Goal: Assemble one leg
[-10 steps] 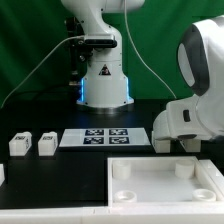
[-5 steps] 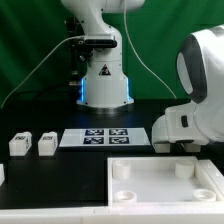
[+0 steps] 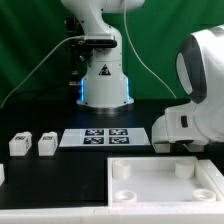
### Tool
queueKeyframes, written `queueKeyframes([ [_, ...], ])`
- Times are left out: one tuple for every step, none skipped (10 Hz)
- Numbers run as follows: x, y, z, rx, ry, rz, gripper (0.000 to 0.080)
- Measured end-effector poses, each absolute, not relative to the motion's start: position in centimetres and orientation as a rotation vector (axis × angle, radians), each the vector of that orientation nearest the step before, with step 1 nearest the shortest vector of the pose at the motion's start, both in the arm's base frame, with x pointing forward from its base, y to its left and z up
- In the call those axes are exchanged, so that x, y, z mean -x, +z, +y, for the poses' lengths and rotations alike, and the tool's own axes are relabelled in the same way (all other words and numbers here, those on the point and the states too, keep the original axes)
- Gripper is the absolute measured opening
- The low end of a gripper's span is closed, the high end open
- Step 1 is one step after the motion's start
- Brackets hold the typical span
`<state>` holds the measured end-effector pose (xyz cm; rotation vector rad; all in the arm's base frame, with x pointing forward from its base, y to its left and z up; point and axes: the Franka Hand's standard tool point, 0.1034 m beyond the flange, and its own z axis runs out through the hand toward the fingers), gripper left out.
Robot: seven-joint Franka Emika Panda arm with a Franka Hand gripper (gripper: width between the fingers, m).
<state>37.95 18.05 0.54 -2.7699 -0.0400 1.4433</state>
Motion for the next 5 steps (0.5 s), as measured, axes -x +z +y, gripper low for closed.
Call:
queueKeyframes([
  [-37.95, 0.54, 18.05, 2.770, 1.443, -0.040, 0.0290],
  [-37.95, 0.54, 18.05, 2.770, 1.443, -0.040, 0.0290],
  [-37.95, 0.54, 18.05, 2.770, 1.443, -0.040, 0.0290],
  [-37.95, 0.54, 18.05, 2.770, 1.443, -0.040, 0.0290],
  [-37.95, 0.54, 18.05, 2.770, 1.443, -0.040, 0.0291],
])
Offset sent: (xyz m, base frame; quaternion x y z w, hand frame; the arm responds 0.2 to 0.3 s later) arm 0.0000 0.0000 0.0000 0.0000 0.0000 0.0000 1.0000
